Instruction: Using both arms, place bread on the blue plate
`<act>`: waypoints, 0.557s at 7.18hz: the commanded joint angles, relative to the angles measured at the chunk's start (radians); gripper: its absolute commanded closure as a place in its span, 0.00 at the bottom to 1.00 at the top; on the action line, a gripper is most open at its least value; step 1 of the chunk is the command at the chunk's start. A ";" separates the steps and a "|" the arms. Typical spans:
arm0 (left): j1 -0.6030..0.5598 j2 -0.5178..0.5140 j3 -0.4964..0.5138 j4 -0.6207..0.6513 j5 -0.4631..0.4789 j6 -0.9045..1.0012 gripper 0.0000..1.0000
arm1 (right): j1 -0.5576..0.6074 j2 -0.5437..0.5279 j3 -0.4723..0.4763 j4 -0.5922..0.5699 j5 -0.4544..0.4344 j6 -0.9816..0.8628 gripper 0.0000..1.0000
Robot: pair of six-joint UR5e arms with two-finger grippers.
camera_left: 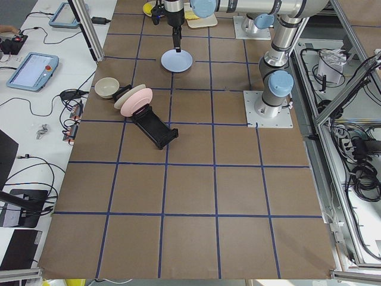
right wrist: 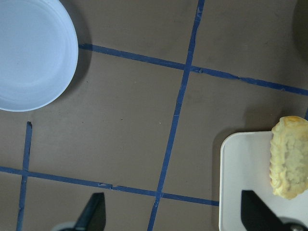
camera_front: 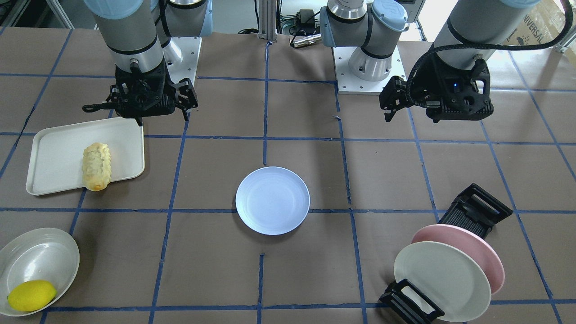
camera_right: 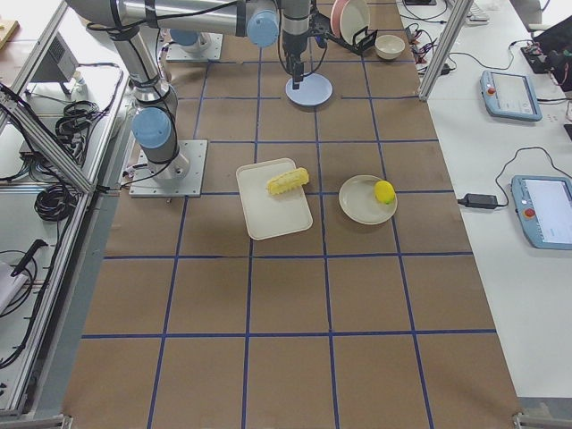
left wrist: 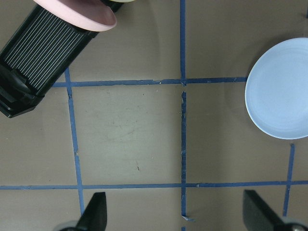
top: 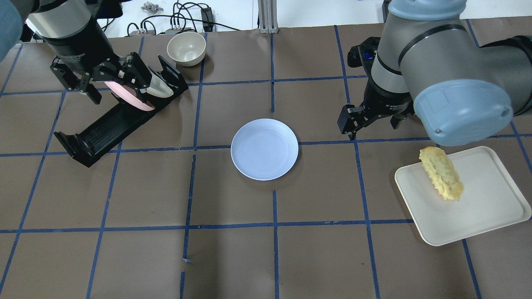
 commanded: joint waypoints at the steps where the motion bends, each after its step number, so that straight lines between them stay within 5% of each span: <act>1: 0.000 -0.001 0.000 0.001 0.005 -0.001 0.00 | 0.000 0.008 -0.006 -0.002 0.001 -0.002 0.00; 4: 0.000 -0.014 0.014 0.002 0.002 -0.004 0.00 | -0.082 0.019 0.102 -0.138 -0.013 -0.195 0.00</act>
